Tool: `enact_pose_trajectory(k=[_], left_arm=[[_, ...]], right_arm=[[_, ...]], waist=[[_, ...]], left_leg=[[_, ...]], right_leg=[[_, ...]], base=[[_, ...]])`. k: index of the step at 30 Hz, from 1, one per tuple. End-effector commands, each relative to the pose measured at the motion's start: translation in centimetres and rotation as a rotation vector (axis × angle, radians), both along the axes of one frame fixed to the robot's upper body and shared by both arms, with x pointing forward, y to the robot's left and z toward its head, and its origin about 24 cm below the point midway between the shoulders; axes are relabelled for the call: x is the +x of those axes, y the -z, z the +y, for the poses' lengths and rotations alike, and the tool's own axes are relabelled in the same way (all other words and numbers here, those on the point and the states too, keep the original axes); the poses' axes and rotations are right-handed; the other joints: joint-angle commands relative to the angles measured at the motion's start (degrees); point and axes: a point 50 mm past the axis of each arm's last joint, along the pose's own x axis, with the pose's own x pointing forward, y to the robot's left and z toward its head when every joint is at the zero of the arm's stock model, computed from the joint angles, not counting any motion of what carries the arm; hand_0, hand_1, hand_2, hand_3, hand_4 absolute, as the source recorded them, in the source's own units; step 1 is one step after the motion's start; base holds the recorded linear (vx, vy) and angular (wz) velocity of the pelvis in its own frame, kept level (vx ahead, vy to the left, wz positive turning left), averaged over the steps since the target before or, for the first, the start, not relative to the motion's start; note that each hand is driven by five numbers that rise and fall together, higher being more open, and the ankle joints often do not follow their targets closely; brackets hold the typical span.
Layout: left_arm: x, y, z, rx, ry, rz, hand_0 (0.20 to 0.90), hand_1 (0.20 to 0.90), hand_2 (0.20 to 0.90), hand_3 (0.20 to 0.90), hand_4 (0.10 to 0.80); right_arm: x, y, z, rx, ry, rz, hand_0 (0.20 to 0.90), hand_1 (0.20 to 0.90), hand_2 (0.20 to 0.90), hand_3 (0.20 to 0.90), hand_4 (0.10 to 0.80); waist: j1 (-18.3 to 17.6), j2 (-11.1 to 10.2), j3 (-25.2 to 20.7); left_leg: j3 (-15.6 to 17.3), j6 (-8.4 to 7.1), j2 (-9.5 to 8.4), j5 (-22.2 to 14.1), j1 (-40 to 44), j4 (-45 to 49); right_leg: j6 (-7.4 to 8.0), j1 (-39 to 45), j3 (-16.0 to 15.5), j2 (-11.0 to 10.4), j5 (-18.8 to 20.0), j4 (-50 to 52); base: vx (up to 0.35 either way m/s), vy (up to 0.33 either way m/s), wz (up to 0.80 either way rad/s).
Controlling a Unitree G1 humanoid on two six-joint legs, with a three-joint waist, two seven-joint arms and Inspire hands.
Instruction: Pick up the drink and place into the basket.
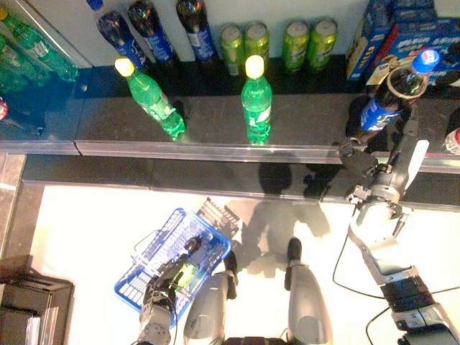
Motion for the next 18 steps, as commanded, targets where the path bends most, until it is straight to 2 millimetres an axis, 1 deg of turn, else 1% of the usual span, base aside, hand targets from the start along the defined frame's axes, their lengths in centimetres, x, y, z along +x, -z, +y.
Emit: enact_pose_trajectory(k=[1, 3, 7, 8, 11, 18], left_arm=[[1.4, -2.6, 0.2, 0.033, 0.027, -0.233, 0.300, 0.300, 0.300, 0.200, 0.100], [1.7, -2.7, 0.1, 0.017, 0.020, -0.247, 0.300, 0.300, 0.300, 0.200, 0.100], [1.8, -2.9, 0.4, -0.001, -0.002, -0.257, 0.300, 0.300, 0.300, 0.200, 0.100], [2.0, -3.0, 0.5, -0.001, -0.002, -0.264, 0.300, 0.300, 0.300, 0.200, 0.100], [2.2, -3.2, 0.5, -0.005, -0.001, -0.269, 0.300, 0.300, 0.300, 0.200, 0.100], [2.5, -3.5, 0.5, -0.004, 0.012, -0.276, 0.300, 0.300, 0.300, 0.200, 0.100]], right_arm=[[-0.5, -7.3, 0.9, -0.004, -0.006, -0.347, 0.900, 0.900, 0.900, 0.900, 0.800], [-0.2, -7.9, 0.8, 0.006, 0.017, -0.372, 0.900, 0.900, 0.900, 0.900, 0.800], [0.0, -8.5, 0.5, 0.035, 0.040, -0.397, 0.900, 0.900, 0.900, 0.900, 0.800], [0.2, -9.1, 0.3, 0.051, 0.042, -0.409, 0.900, 0.900, 0.900, 0.900, 0.800], [0.4, -9.7, 0.1, 0.060, 0.043, -0.415, 0.900, 0.900, 0.900, 0.900, 0.800], [0.8, -10.8, -0.7, 0.116, 0.072, -0.439, 0.900, 0.900, 0.900, 0.900, 0.800]], waist=[[0.4, -0.9, -0.9], [0.8, -0.6, -0.9], [1.3, -0.5, -0.9], [1.6, -0.5, -0.9], [1.9, -0.2, -0.9], [2.7, 0.4, -0.9]], left_leg=[[-4.5, -0.06, 0.97, 0.1, -3.3, 8.1], [-4.7, -0.15, 1.03, 1.3, -5.1, 8.2], [-5.0, -0.20, 1.22, 1.5, -6.8, 8.7], [-5.1, -0.20, 1.29, 1.8, -7.7, 8.7], [-5.2, -0.37, 1.31, 2.7, -8.2, 8.4], [-5.6, -0.50, 1.09, 3.4, -9.4, 9.1]], right_leg=[[-1.48, 2.9, -2.2, -1.5, -4.0, 3.1], [-1.78, 1.4, -2.2, -1.2, -3.9, 3.2], [-1.93, 0.0, -2.4, -1.0, -4.2, 3.7], [-2.07, -0.7, -2.5, -0.8, -4.1, 3.7], [-2.27, -1.1, -2.6, -0.6, -4.3, 3.7], [-2.69, -2.1, -2.8, -0.7, -4.7, 4.6]], base=[[-0.037, -0.029, 0.01], [-0.032, -0.039, 0.01], [-0.018, -0.040, 0.00], [-0.022, -0.031, -0.01], [-0.004, -0.015, 0.02], [0.019, -0.008, 0.03]])
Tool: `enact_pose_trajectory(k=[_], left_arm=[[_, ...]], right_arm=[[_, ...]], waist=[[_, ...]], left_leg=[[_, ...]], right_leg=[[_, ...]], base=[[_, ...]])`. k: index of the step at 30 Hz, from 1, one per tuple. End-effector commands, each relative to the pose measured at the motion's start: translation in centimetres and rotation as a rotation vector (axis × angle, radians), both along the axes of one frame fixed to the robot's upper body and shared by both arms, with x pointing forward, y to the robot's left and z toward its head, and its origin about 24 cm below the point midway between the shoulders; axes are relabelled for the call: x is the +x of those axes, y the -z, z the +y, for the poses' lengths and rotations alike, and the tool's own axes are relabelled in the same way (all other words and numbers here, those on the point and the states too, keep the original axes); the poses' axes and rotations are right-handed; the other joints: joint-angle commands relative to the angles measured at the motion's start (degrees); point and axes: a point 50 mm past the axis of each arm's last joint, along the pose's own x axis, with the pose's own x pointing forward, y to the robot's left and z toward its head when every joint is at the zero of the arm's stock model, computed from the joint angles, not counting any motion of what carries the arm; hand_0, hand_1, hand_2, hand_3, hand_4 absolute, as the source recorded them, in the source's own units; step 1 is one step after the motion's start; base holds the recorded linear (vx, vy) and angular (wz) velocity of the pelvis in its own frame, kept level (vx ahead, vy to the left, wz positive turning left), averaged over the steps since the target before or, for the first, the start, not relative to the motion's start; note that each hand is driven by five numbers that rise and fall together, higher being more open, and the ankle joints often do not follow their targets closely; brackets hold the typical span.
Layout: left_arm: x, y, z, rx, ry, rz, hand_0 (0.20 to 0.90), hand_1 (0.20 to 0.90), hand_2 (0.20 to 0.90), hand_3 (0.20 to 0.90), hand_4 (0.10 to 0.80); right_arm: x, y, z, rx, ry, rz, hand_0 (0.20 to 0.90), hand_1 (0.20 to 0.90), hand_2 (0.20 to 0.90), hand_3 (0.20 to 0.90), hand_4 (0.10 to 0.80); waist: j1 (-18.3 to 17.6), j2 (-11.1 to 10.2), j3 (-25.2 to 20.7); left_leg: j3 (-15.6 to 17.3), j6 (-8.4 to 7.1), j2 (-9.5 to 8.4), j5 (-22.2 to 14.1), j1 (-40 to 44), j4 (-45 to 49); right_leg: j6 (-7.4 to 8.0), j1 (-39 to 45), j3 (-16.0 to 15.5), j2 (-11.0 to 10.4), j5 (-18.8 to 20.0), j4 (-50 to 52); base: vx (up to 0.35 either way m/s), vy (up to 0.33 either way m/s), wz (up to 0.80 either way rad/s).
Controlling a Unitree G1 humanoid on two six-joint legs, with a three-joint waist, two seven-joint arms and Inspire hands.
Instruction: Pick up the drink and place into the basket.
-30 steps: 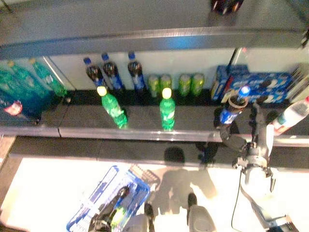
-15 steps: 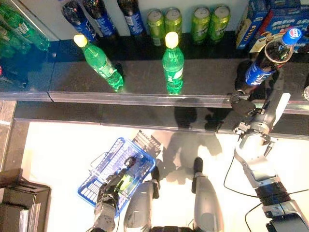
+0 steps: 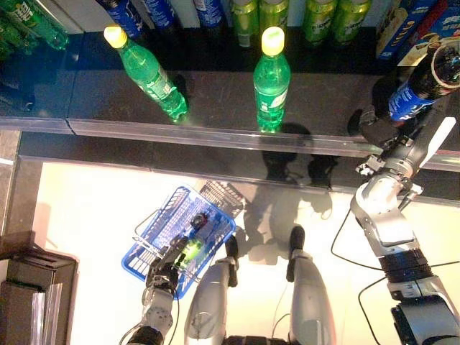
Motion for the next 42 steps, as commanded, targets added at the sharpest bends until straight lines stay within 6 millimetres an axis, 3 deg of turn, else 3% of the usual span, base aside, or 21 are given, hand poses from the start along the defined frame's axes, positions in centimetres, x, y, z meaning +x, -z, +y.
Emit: enact_pose_trajectory(k=[1, 13, 14, 16, 17, 19, 20, 21, 23, 24, 42], left_arm=[[-0.4, -1.7, 0.7, 0.017, 0.010, -0.164, 0.300, 0.300, 0.300, 0.200, 0.100], [0.0, -1.9, 0.3, -0.008, 0.049, -0.181, 0.300, 0.300, 0.300, 0.200, 0.100], [0.0, -1.9, 0.3, -0.010, 0.052, -0.181, 0.300, 0.300, 0.300, 0.200, 0.100], [0.1, -1.9, 0.2, -0.014, 0.054, -0.180, 0.300, 0.300, 0.300, 0.200, 0.100], [0.1, -1.9, 0.2, -0.018, 0.056, -0.180, 0.300, 0.300, 0.300, 0.200, 0.100], [0.2, -2.0, 0.2, -0.020, 0.059, -0.182, 0.300, 0.300, 0.300, 0.200, 0.100], [0.2, -2.0, 0.2, -0.021, 0.060, -0.183, 0.300, 0.300, 0.300, 0.200, 0.100], [0.3, -2.1, 0.3, -0.021, 0.065, -0.180, 0.300, 0.300, 0.300, 0.200, 0.100], [0.3, -2.1, 0.3, -0.021, 0.067, -0.178, 0.300, 0.300, 0.300, 0.200, 0.100], [0.3, -2.1, 0.4, -0.022, 0.068, -0.174, 0.300, 0.300, 0.300, 0.200, 0.100], [-0.2, -1.8, 0.8, -0.047, 0.061, -0.166, 0.300, 0.300, 0.300, 0.200, 0.100]], right_arm=[[-0.8, -6.9, -0.3, 0.006, 0.020, -0.296, 0.900, 0.900, 0.900, 0.900, 0.800], [0.2, -9.5, -1.6, 0.066, 0.009, -0.314, 0.900, 0.900, 0.900, 0.900, 0.800], [0.3, -9.7, -1.7, 0.075, 0.004, -0.314, 0.851, 0.851, 0.851, 0.842, 0.742], [0.4, -10.0, -1.9, 0.085, 0.001, -0.310, 0.865, 0.865, 0.865, 0.859, 0.759], [0.5, -10.2, -2.2, 0.094, 0.001, -0.307, 0.900, 0.900, 0.900, 0.900, 0.800], [0.7, -10.5, -2.6, 0.108, 0.000, -0.304, 0.900, 0.900, 0.900, 0.900, 0.800], [0.8, -10.6, -2.7, 0.115, -0.003, -0.305, 0.858, 0.858, 0.858, 0.851, 0.751], [1.0, -11.0, -3.2, 0.127, 0.002, -0.310, 0.648, 0.648, 0.648, 0.606, 0.506], [1.1, -11.1, -3.4, 0.133, 0.002, -0.312, 0.533, 0.533, 0.533, 0.472, 0.372], [1.1, -11.4, -3.6, 0.134, 0.007, -0.317, 0.300, 0.300, 0.300, 0.200, 0.100], [0.2, -12.8, -4.2, 0.087, 0.009, -0.384, 0.300, 0.300, 0.300, 0.200, 0.100]], waist=[[-0.1, 0.3, -1.1], [0.7, 1.9, -1.1], [0.7, 2.1, -1.1], [0.8, 2.4, -1.1], [0.8, 2.6, -1.1], [1.0, 2.8, -1.1], [1.1, 2.8, -1.1], [1.3, 3.1, -1.1], [1.4, 3.2, -1.1], [1.6, 3.3, -1.1], [1.5, 3.5, -1.1]], left_leg=[[-4.8, -0.44, 0.87, 3.7, -4.2, 8.1], [-4.6, -0.52, 0.33, 5.3, -5.1, 8.6], [-4.6, -0.56, 0.31, 5.5, -5.1, 8.6], [-4.6, -0.63, 0.28, 5.8, -5.1, 8.7], [-4.6, -0.62, 0.26, 5.8, -5.1, 8.8], [-4.5, -0.56, 0.14, 5.7, -5.2, 9.0], [-4.6, -0.54, 0.11, 5.8, -5.3, 9.0], [-4.7, -0.58, -0.06, 5.9, -5.3, 9.0], [-4.7, -0.59, -0.12, 5.9, -5.3, 9.1], [-4.8, -0.58, -0.24, 6.0, -5.3, 9.1], [-4.6, -0.11, -0.93, 5.8, -4.6, 10.0]], right_leg=[[-2.31, 2.9, -2.5, -0.8, -4.1, 3.0], [-3.11, 1.2, -2.4, -0.9, -4.7, 4.6], [-3.16, 1.1, -2.4, -1.0, -4.7, 4.7], [-3.25, 1.1, -2.4, -1.1, -4.8, 4.9], [-3.27, 0.9, -2.4, -1.3, -4.9, 5.2], [-3.28, 0.7, -2.4, -1.5, -5.0, 5.6], [-3.30, 0.7, -2.4, -1.5, -5.0, 5.6], [-3.30, 0.6, -2.5, -1.6, -5.1, 5.9], [-3.31, 0.5, -2.6, -1.7, -5.2, 6.1], [-3.33, 0.4, -2.6, -1.7, -5.2, 6.2], [-3.77, 0.7, -2.5, -2.0, -5.8, 8.0]], base=[[0.000, 0.000, 0.00], [0.000, 0.000, 0.00], [0.000, 0.000, 0.00], [0.000, 0.000, 0.00], [0.000, 0.000, 0.00], [0.000, 0.000, 0.00], [0.000, 0.000, 0.00], [0.000, 0.000, 0.00], [0.006, 0.001, 0.02], [0.000, 0.000, 0.00], [0.000, 0.018, 0.02]])
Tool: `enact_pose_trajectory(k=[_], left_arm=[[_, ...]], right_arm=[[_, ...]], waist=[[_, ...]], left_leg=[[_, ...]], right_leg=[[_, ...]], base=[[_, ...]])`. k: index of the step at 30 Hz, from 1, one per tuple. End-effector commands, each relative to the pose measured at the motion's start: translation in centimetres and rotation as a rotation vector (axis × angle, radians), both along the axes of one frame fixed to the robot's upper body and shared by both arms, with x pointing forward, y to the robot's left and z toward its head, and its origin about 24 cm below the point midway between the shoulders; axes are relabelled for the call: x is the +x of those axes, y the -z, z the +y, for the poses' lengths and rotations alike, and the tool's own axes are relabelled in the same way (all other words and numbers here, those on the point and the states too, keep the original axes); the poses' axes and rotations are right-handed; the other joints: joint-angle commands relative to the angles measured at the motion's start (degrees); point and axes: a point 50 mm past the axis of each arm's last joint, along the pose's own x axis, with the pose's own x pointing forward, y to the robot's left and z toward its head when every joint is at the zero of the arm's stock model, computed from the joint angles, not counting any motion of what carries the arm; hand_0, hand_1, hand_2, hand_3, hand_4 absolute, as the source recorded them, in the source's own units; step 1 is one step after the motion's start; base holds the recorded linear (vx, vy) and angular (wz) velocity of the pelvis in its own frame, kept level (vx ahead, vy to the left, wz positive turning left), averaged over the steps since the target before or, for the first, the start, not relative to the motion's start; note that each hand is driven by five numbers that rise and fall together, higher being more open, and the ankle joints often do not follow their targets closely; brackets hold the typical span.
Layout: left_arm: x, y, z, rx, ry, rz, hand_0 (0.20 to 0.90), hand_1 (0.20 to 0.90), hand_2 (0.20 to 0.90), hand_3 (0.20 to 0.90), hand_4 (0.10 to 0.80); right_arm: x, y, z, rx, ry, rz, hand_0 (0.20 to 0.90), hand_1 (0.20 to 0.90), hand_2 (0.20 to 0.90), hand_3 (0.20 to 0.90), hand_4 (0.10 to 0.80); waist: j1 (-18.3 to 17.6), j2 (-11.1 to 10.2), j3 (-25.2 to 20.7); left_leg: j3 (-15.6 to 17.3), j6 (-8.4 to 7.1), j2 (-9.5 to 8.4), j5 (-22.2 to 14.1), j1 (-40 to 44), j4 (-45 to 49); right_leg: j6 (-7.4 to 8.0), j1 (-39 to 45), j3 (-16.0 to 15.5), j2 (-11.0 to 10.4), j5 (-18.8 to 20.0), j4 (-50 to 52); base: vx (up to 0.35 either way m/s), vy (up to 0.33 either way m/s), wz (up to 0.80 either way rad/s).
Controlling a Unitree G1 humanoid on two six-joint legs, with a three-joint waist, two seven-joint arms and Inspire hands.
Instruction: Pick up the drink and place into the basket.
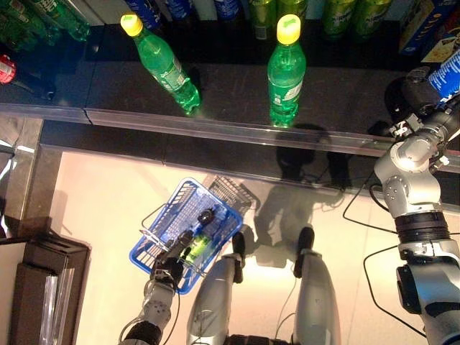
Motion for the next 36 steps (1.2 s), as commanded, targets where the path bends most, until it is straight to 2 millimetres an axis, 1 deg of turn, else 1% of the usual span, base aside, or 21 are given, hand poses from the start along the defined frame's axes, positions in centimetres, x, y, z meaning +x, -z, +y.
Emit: enact_pose_trajectory(k=[1, 2, 6, 7, 9, 13, 14, 17, 22, 23, 26, 27, 29, 30, 31, 32, 33, 36], left_arm=[[-1.4, -1.1, 1.1, 0.002, -0.012, -0.134, 0.300, 0.300, 0.300, 0.200, 0.100], [-1.4, -1.1, 1.1, 0.001, -0.015, -0.136, 0.300, 0.300, 0.300, 0.200, 0.100], [-1.8, -0.8, 1.3, -0.003, -0.027, -0.127, 0.300, 0.300, 0.300, 0.200, 0.100], [-2.0, -0.8, 1.3, -0.011, -0.042, -0.132, 0.300, 0.300, 0.300, 0.200, 0.100], [-2.0, -0.8, 1.4, -0.012, -0.051, -0.138, 0.300, 0.300, 0.300, 0.200, 0.100], [-2.5, -0.9, 1.9, -0.023, -0.107, -0.155, 0.300, 0.300, 0.300, 0.200, 0.100], [-2.4, -0.9, 1.9, -0.022, -0.110, -0.160, 0.300, 0.300, 0.300, 0.200, 0.100], [-2.7, -1.2, 2.3, -0.018, -0.139, -0.180, 0.300, 0.300, 0.300, 0.200, 0.100], [-3.1, -1.5, 2.8, -0.013, -0.172, -0.213, 0.300, 0.300, 0.300, 0.200, 0.100], [-3.0, -1.6, 2.9, -0.010, -0.178, -0.228, 0.300, 0.300, 0.300, 0.200, 0.100], [-2.9, -2.0, 3.0, -0.005, -0.182, -0.252, 0.300, 0.300, 0.300, 0.200, 0.100], [-2.9, -2.3, 3.1, 0.005, -0.181, -0.261, 0.300, 0.300, 0.300, 0.200, 0.100], [-2.9, -2.4, 3.2, 0.013, -0.184, -0.271, 0.300, 0.300, 0.300, 0.200, 0.100], [-2.9, -2.6, 3.2, 0.016, -0.188, -0.276, 0.300, 0.300, 0.300, 0.200, 0.100], [-2.9, -2.6, 3.2, 0.018, -0.190, -0.278, 0.300, 0.300, 0.300, 0.200, 0.100], [-2.8, -2.8, 3.3, 0.024, -0.193, -0.288, 0.300, 0.300, 0.300, 0.200, 0.100], [-2.9, -2.8, 3.3, 0.024, -0.193, -0.287, 0.300, 0.300, 0.300, 0.200, 0.100], [-2.6, -3.3, 3.3, 0.035, -0.184, -0.314, 0.300, 0.300, 0.300, 0.200, 0.100]], right_arm=[[-3.0, -8.5, -0.1, -0.182, 0.011, -0.349, 0.300, 0.300, 0.300, 0.200, 0.100], [-3.1, -8.6, -0.1, -0.187, 0.010, -0.354, 0.300, 0.300, 0.300, 0.200, 0.100], [-3.6, -8.5, 0.4, -0.225, -0.008, -0.369, 0.300, 0.300, 0.300, 0.200, 0.100], [-4.1, -8.5, 1.0, -0.278, -0.027, -0.385, 0.300, 0.300, 0.300, 0.200, 0.100], [-4.4, -8.5, 1.4, -0.314, -0.042, -0.394, 0.300, 0.300, 0.300, 0.200, 0.100], [-5.4, -7.7, 2.9, -0.418, -0.102, -0.412, 0.300, 0.300, 0.300, 0.200, 0.100], [-5.5, -7.7, 3.0, -0.428, -0.106, -0.414, 0.300, 0.300, 0.300, 0.200, 0.100], [-6.3, -6.6, 3.8, -0.481, -0.157, -0.416, 0.300, 0.300, 0.300, 0.200, 0.100], [-7.0, -5.6, 4.8, -0.532, -0.224, -0.416, 0.300, 0.300, 0.300, 0.200, 0.100], [-7.2, -5.3, 5.2, -0.545, -0.261, -0.405, 0.300, 0.300, 0.300, 0.200, 0.100], [-7.5, -4.6, 5.8, -0.564, -0.309, -0.388, 0.300, 0.300, 0.300, 0.200, 0.100], [-7.7, -4.0, 6.2, -0.559, -0.347, -0.379, 0.300, 0.300, 0.300, 0.200, 0.100], [-7.9, -3.6, 6.5, -0.542, -0.384, -0.383, 0.300, 0.300, 0.300, 0.200, 0.100], [-8.1, -3.1, 6.9, -0.533, -0.416, -0.381, 0.300, 0.300, 0.300, 0.200, 0.100], [-8.2, -2.9, 6.9, -0.535, -0.425, -0.379, 0.300, 0.300, 0.300, 0.200, 0.100], [-8.4, -2.5, 7.3, -0.535, -0.471, -0.376, 0.300, 0.300, 0.300, 0.200, 0.100], [-8.5, -2.5, 7.3, -0.535, -0.471, -0.376, 0.300, 0.300, 0.300, 0.200, 0.100], [-8.8, -1.8, 8.5, -0.540, -0.581, -0.358, 0.300, 0.300, 0.300, 0.200, 0.100]], waist=[[-0.7, 2.0, -1.0], [-0.7, 2.0, -1.0], [-1.0, 1.8, -1.0], [-1.3, 1.5, -1.0], [-1.5, 1.4, -1.0], [-2.2, 0.4, -1.0], [-2.2, 0.3, -1.0], [-2.3, -0.9, -2.4], [-2.3, -2.0, -3.9], [-2.3, -2.4, -4.6], [-2.4, -2.9, -5.5], [-2.4, -3.3, -6.3], [-2.4, -3.6, -6.8], [-2.4, -3.9, -7.5], [-2.5, -4.0, -7.7], [-2.5, -4.2, -8.4], [-2.5, -4.2, -8.4], [-2.4, -4.6, -9.9]], left_leg=[[-4.0, 0.11, 0.34, 5.3, -2.4, 8.3], [-3.9, 0.18, 0.34, 5.7, -2.6, 8.1], [-3.9, 0.17, 0.23, 5.0, -2.1, 9.3], [-3.8, 0.17, 0.27, 4.7, -1.6, 10.0], [-3.8, 0.17, 0.27, 5.2, -1.3, 10.0], [-3.7, -0.19, 0.67, 4.9, 0.8, 11.4], [-3.7, -0.16, 0.73, 5.3, 0.9, 11.2], [-3.7, -0.36, 1.24, 5.1, 2.1, 11.3], [-3.8, -0.75, 1.75, 5.3, 3.6, 10.9], [-3.8, -0.88, 1.93, 5.3, 4.4, 10.4], [-3.7, -0.99, 1.99, 5.2, 5.6, 9.4], [-3.5, -1.10, 2.09, 5.2, 6.7, 8.3], [-3.4, -1.13, 2.13, 5.2, 7.5, 7.5], [-3.2, -1.14, 2.17, 5.0, 8.4, 6.6], [-3.1, -1.16, 2.19, 5.0, 8.6, 6.3], [-3.0, -1.25, 2.25, 4.9, 9.4, 5.6], [-3.0, -1.25, 2.24, 4.9, 9.4, 5.6], [-2.8, -1.37, 2.17, 4.5, 11.1, 3.9]], right_leg=[[-3.23, 5.1, -2.7, -0.3, -3.2, 1.0], [-3.31, 5.0, -2.7, -0.3, -2.8, 0.8], [-3.45, 5.7, -2.7, -0.3, -3.7, 2.0], [-3.60, 6.3, -2.6, -0.3, -4.1, 2.7], [-3.74, 6.7, -2.6, -0.2, -3.9, 2.6], [-4.07, 9.6, -2.4, 0.0, -5.2, 3.5], [-4.15, 9.8, -2.4, 0.0, -4.8, 3.1], [-4.36, 12.0, -2.7, 0.4, -5.2, 2.6], [-4.54, 14.7, -3.0, 0.9, -5.4, 1.5], [-4.56, 15.7, -3.2, 1.0, -5.5, 1.0], [-4.51, 17.2, -3.3, 1.2, -5.3, -0.1], [-4.30, 18.4, -3.4, 1.4, -5.2, -1.1], [-4.17, 19.2, -3.4, 1.5, -5.0, -1.9], [-3.94, 20.0, -3.4, 1.6, -4.9, -2.7], [-3.88, 20.2, -3.4, 1.6, -4.8, -2.9], [-3.68, 20.9, -3.4, 1.7, -4.6, -3.6], [-3.67, 21.0, -3.5, 1.7, -4.6, -3.7], [-3.21, 22.8, -3.5, 1.9, -4.3, -5.4]], base=[[-0.017, 0.044, 0.01], [0.012, 0.055, 0.00], [-0.003, 0.023, 0.01], [-0.007, 0.047, 0.02], [-0.006, 0.060, 0.01], [0.030, 0.058, -0.01], [0.048, 0.036, 0.02], [0.056, 0.015, 0.03], [0.041, 0.014, 0.07], [0.039, 0.023, 0.02], [0.022, 0.010, -0.01], [0.040, 0.011, 0.00], [0.030, 0.007, 0.02], [0.000, 0.000, 0.00], [0.000, 0.000, 0.00], [0.010, 0.008, 0.03], [0.008, 0.013, 0.04], [0.024, 0.004, 0.00]])
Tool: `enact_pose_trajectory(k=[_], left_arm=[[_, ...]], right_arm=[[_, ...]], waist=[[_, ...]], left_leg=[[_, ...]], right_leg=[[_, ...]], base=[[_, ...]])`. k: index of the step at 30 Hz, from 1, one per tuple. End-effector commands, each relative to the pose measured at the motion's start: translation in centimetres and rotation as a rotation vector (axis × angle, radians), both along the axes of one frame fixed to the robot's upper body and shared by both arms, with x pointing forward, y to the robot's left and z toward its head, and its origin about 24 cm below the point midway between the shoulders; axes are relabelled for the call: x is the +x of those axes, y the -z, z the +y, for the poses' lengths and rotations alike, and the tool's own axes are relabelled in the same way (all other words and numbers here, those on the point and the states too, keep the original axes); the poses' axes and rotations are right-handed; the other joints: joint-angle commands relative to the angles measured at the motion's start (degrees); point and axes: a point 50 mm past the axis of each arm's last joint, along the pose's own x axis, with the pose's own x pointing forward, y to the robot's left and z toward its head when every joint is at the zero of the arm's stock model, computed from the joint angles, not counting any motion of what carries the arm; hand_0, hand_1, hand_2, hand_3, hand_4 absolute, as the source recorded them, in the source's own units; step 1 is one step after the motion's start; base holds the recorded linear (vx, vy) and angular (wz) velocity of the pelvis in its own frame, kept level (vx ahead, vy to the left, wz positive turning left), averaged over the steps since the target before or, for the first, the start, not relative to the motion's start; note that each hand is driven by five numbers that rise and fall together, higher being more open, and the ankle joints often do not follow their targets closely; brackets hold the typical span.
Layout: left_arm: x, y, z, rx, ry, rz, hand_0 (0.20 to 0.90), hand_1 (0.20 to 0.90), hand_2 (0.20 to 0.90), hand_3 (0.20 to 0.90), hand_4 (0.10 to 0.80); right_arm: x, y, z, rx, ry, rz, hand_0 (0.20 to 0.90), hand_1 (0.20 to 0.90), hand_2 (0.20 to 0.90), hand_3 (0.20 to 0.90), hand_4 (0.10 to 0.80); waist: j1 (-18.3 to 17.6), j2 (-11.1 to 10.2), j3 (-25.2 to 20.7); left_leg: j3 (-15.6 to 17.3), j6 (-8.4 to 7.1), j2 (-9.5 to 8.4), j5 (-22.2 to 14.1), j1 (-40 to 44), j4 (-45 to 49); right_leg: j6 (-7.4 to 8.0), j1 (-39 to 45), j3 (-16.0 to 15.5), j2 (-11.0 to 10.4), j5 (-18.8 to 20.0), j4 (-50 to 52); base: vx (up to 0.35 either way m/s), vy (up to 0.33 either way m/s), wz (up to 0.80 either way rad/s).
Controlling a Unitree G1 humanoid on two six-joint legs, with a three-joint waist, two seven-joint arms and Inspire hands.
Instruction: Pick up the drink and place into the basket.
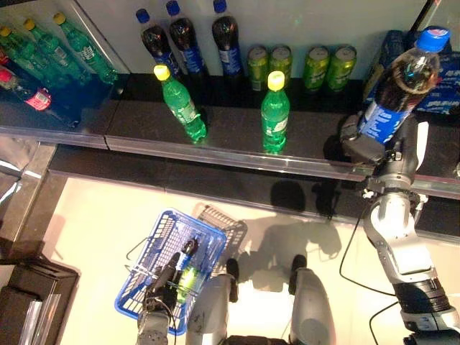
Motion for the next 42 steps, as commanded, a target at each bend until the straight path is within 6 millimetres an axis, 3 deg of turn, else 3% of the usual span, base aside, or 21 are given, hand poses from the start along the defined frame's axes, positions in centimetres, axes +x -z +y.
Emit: enact_pose_trajectory(k=[1, 8, 10, 13, 22, 32, 42], left_arm=[[3.1, -5.8, 2.6, 0.163, -0.008, -0.387, 0.300, 0.300, 0.300, 0.200, 0.100], [3.6, -7.5, 2.6, 0.174, -0.009, -0.501, 0.300, 0.300, 0.300, 0.200, 0.100], [4.2, -9.0, 2.4, 0.194, 0.016, -0.563, 0.300, 0.300, 0.300, 0.200, 0.100], [4.3, -9.3, 2.3, 0.197, 0.022, -0.577, 0.300, 0.300, 0.300, 0.200, 0.100], [5.2, -14.7, 0.6, 0.238, 0.198, -0.852, 0.300, 0.300, 0.300, 0.200, 0.100], [5.5, -18.5, -0.9, 0.268, 0.343, -1.003, 0.300, 0.300, 0.300, 0.200, 0.100], [5.4, -22.9, -3.0, 0.234, 0.558, -1.230, 0.300, 0.300, 0.300, 0.200, 0.100]], right_arm=[[-3.0, -8.5, 4.3, -0.042, -0.292, -0.463, 0.300, 0.300, 0.300, 0.200, 0.100], [-3.5, -7.4, 7.0, -0.031, -0.550, -0.376, 0.300, 0.300, 0.300, 0.200, 0.100], [-3.7, -6.9, 8.4, -0.020, -0.630, -0.341, 0.300, 0.300, 0.300, 0.200, 0.100], [-3.7, -6.9, 8.7, -0.017, -0.649, -0.334, 0.300, 0.300, 0.300, 0.200, 0.100], [-4.1, -6.2, 12.2, 0.025, -0.805, -0.256, 0.300, 0.300, 0.300, 0.200, 0.100], [-3.8, -5.6, 14.2, 0.024, -0.783, -0.224, 0.300, 0.300, 0.300, 0.200, 0.100], [-2.0, -4.6, 16.0, 0.113, -0.686, -0.134, 0.300, 0.300, 0.300, 0.200, 0.100]], waist=[[-0.6, -3.1, -10.3], [0.3, -3.4, -11.9], [1.3, -3.7, -12.7], [1.4, -3.7, -12.8], [6.5, -3.9, -13.0], [10.9, -4.5, -12.3], [16.4, -5.6, -11.9]], left_leg=[[-1.3, -0.19, 0.96, 6.3, -2.2, 4.7], [-1.2, -0.48, 0.87, 6.3, 0.2, 2.1], [-1.6, -0.51, 0.80, 6.1, 1.3, 0.7], [-1.7, -0.51, 0.77, 6.0, 1.6, 0.5], [-5.3, -0.10, -0.70, 5.0, 2.3, -0.9], [-8.3, 0.25, -2.07, 4.3, 1.3, -0.3], [-12.3, 0.51, -3.46, 3.8, 0.2, 0.5]], right_leg=[[-3.09, 8.6, -1.7, 1.1, -1.2, -5.8], [-2.62, 11.1, -2.5, 1.3, -1.0, -8.1], [-2.44, 12.5, -3.1, 1.4, -1.1, -9.3], [-2.40, 13.0, -3.3, 1.4, -1.1, -9.5], [-2.05, 15.2, -6.3, 0.7, -1.3, -10.5], [-1.42, 16.5, -9.3, 0.3, -0.8, -11.8], [-0.69, 18.7, -13.0, 0.2, -0.3, -13.2]], base=[[0.022, 0.010, 0.03], [-0.002, 0.016, 0.05], [0.006, 0.015, 0.12], [0.006, 0.005, 0.13], [-0.026, 0.022, 0.18], [-0.018, -0.012, 0.23], [0.022, -0.041, 0.27]])
